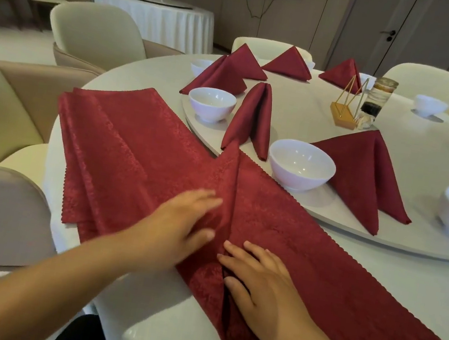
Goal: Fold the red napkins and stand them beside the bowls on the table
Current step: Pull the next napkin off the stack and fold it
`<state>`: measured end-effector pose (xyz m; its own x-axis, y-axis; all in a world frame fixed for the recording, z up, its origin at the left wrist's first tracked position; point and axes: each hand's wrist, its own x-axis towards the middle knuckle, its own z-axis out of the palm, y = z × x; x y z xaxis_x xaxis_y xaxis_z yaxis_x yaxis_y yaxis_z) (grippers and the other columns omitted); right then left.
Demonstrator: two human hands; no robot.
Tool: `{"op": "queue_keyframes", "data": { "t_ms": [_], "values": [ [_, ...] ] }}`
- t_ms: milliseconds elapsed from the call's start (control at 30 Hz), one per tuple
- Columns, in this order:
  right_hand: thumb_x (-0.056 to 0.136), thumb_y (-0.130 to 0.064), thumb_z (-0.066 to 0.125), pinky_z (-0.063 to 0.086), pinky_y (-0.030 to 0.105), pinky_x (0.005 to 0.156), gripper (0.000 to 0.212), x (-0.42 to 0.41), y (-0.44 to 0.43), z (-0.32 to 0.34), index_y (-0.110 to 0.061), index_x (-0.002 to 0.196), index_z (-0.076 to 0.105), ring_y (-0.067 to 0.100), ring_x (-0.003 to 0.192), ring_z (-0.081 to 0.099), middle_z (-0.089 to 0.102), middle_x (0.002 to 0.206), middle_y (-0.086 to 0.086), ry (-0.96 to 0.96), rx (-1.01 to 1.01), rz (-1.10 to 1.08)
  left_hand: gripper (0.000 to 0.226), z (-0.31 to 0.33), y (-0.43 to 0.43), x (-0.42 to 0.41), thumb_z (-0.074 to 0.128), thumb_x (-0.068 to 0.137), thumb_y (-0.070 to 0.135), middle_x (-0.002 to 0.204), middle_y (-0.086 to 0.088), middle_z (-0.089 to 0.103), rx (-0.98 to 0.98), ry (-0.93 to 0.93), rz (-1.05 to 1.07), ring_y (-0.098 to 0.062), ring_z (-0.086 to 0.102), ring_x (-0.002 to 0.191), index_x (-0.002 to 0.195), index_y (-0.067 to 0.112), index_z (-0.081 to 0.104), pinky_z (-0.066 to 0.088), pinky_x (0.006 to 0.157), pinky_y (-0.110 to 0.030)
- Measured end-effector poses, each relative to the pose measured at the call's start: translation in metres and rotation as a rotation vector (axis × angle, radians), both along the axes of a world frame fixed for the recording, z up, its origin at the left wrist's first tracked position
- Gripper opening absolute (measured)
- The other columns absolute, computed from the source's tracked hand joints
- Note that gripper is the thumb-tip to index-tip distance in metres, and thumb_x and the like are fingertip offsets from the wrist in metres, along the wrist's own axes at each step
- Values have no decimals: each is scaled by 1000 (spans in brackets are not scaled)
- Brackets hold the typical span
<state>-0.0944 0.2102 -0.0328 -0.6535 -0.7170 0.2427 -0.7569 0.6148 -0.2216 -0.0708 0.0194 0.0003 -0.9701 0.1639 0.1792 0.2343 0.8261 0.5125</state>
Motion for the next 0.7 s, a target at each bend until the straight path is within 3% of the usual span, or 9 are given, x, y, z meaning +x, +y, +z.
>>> {"op": "queue_keyframes", "data": {
  "t_ms": [67,167,233,300,400,467,567,633,700],
  "values": [
    [79,-35,38,39,25,83,35,1,-1,-6,-35,98,68,12,98,66,66,108,-17,73,-41,-19,78,-21,2,32,13,81,72,143,13,24,-210,5,-15,0,25,132,142,24,23,1,107,-5],
    [78,-32,39,42,27,82,35,2,-2,-7,-35,95,69,12,97,66,67,107,-18,111,-70,-33,68,-39,5,43,2,97,52,125,-1,59,-422,-25,30,-13,57,114,126,14,49,26,101,-20],
    [78,-30,40,42,29,82,34,2,-3,-7,-33,96,69,14,97,66,67,108,-16,103,-75,-28,97,-32,5,38,-12,81,71,144,0,35,-445,-40,19,-9,36,131,137,11,39,10,110,-19],
    [79,-29,40,39,31,84,35,3,-3,-8,-30,97,69,17,100,65,67,110,-14,63,-94,-24,130,-32,-5,31,-30,41,86,146,12,-9,-382,-97,65,-2,-5,138,147,19,4,-15,106,-16],
    [78,-29,39,38,32,85,36,3,-5,-8,-28,97,70,19,101,64,67,110,-13,48,-136,-31,147,-22,-30,9,-31,23,89,155,4,-6,-423,-204,149,-12,-5,142,148,19,2,-6,110,-22],
    [76,-28,40,40,31,82,35,3,-5,-8,-29,94,70,19,97,66,68,107,-13,66,-119,-27,130,-18,-45,-2,-13,44,93,156,-2,-1,-427,-218,247,-15,-2,143,148,17,4,-2,113,-27],
    [78,-32,32,30,34,94,45,3,-5,-6,-26,103,69,19,112,57,63,117,-12,-17,-103,-33,79,-20,-55,-13,25,88,65,154,-11,16,-429,-106,344,-25,14,142,145,11,23,9,114,-37],
    [75,-42,17,11,25,103,64,2,-4,-6,-25,116,63,14,130,37,51,131,-15,-144,-114,-41,62,-20,-51,-7,42,82,48,126,-21,54,-408,181,332,-40,51,116,121,2,58,38,96,-51],
    [69,-48,8,0,15,101,76,2,-3,-6,-27,123,58,9,135,25,42,137,-18,-172,-132,-38,39,-27,-37,8,52,74,35,94,-11,66,-268,351,254,-33,64,83,94,7,71,50,72,-44]
  ]
}}
